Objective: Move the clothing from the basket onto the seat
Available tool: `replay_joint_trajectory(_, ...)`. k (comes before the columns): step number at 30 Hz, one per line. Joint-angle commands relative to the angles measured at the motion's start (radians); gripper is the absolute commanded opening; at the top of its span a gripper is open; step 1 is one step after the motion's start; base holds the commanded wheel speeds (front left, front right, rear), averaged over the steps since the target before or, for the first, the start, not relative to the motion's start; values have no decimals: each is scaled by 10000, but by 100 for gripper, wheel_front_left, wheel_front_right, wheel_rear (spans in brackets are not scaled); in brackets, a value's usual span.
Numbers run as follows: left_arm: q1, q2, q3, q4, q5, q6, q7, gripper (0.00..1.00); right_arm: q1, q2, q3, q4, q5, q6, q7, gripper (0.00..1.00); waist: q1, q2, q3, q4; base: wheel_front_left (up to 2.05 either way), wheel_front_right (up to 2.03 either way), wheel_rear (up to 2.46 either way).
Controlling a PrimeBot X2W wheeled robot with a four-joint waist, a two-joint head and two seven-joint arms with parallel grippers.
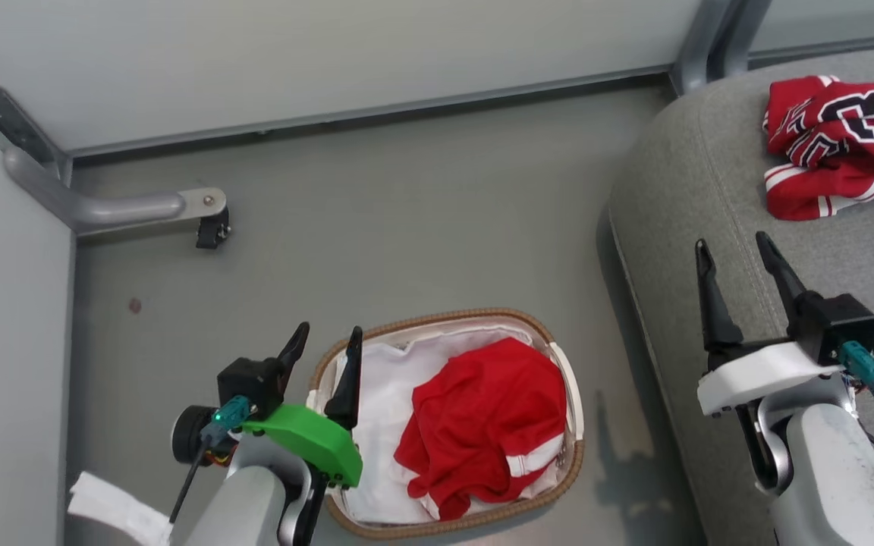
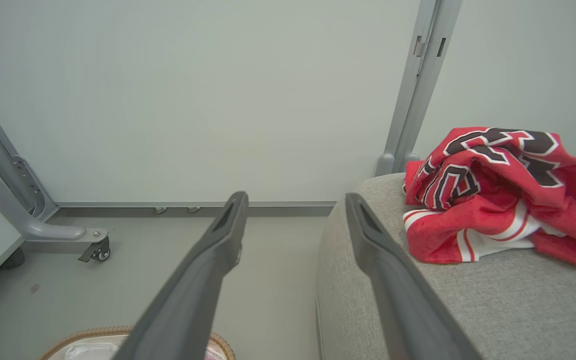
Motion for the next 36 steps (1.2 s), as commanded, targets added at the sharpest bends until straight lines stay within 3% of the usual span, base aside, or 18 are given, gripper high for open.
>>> replay_joint_trajectory(1, -442, 29, -228, 220, -92, -41, -3, 100, -243, -31, -81, -125, -45, -14, -17, 100, 0, 0, 1631, -625, 0, 0, 0)
replay_joint_trajectory(12, -2481, 49, -2222, 2527, -521, -64, -2, 100, -1163, -28, -34, -880, 341, -14, -17, 100, 0, 0, 4003, -1615, 0, 0, 0)
replay_joint_trajectory(23, -3630, 49, -3674, 4283, -898, -67, -3, 100, -1714, -27, 467, -1244, 1021, -14, -17, 100, 0, 0, 5625, -2320, 0, 0, 0)
replay_joint_trajectory(36, -4896, 213, -3706, 5367, -665, 197, -1, 100, -2133, -28, 832, -1491, 1432, -14, -15, 100, 0, 0, 6835, -2707, 0, 0, 0)
